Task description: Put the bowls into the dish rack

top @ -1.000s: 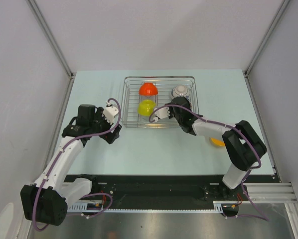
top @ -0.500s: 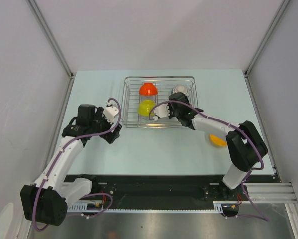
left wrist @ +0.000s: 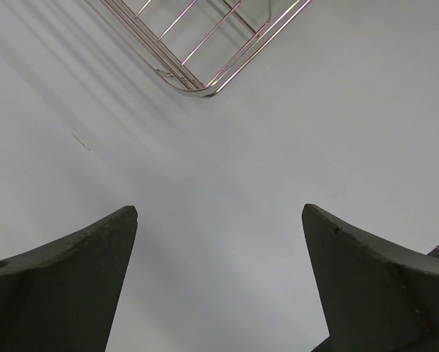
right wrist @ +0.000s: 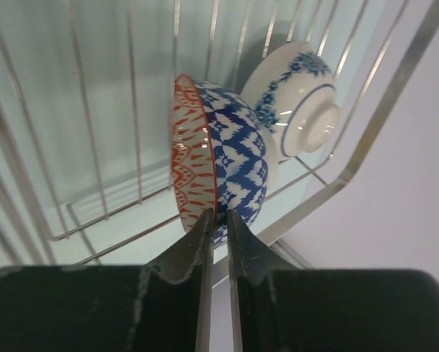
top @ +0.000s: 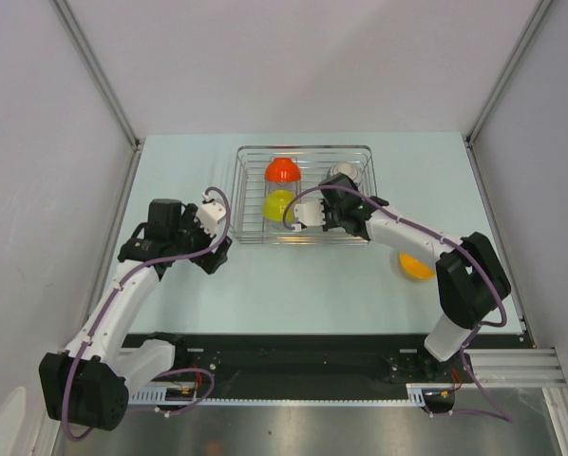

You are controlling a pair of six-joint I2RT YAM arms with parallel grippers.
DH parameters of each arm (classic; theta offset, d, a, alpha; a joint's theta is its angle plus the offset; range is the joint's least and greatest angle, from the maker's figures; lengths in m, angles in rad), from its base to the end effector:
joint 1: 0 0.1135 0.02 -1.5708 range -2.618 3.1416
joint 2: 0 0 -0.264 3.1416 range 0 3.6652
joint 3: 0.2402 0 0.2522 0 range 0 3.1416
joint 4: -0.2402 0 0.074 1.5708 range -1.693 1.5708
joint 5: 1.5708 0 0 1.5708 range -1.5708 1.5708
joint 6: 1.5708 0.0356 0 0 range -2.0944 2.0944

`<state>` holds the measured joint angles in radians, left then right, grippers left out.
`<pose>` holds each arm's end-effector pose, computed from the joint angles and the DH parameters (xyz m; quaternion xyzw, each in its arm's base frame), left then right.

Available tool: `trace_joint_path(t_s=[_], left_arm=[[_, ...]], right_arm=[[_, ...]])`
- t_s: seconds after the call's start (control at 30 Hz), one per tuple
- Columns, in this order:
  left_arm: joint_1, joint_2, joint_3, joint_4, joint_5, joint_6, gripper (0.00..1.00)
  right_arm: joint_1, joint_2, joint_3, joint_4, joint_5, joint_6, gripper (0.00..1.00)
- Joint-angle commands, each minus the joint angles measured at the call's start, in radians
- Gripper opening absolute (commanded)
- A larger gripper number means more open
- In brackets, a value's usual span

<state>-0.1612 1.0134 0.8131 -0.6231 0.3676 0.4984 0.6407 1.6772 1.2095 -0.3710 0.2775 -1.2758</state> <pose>0.2005 -0.0456 0.2690 0.3596 0.8444 -0.1075 0.3824 0.2993 0.2110 0.2386 -0.7282 0.5722 -0.2334 0.2964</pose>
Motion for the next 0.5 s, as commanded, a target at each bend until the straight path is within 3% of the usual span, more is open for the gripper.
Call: trace_joint_path(t_s=[0.0, 0.47], left_arm=[[0.006, -0.015, 0.014, 0.013, -0.001, 0.014, 1.00], [0.005, -0.021, 0.021, 0.005, -0.001, 0.012, 1.00]], right_arm=[[0.002, -0.013, 0.050, -0.206, -0.044, 0.076, 0.16], [0.002, 0.056, 0.096, -0.376, -0.078, 0.139, 0.20]])
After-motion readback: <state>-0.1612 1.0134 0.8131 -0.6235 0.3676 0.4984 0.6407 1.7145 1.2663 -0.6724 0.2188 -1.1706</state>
